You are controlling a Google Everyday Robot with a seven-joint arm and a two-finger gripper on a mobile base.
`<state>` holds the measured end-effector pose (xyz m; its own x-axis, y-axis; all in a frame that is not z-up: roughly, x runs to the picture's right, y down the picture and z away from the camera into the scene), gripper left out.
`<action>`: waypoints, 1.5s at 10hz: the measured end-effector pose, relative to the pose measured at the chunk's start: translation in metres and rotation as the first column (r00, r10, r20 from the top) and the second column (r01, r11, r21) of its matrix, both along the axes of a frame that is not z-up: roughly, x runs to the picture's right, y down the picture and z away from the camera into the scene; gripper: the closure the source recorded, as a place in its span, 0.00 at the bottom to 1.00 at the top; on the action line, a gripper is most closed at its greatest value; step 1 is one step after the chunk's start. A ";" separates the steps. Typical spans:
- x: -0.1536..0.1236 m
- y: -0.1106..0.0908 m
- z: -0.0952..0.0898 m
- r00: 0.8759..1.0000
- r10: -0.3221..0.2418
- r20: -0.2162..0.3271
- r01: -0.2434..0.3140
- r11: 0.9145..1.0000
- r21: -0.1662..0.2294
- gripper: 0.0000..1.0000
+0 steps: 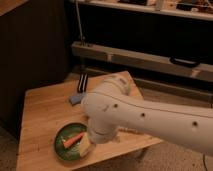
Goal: Move the arm in a circular motion
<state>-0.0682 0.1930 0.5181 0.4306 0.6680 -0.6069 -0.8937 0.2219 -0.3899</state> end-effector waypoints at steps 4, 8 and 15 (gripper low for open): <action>-0.085 -0.043 0.009 0.991 -0.053 0.121 0.047 0.998 0.052 0.20; -0.097 -0.104 0.052 0.993 -0.039 0.113 0.026 0.994 0.107 0.20; 0.025 -0.188 0.155 0.995 0.045 -0.089 -0.037 0.995 0.097 0.20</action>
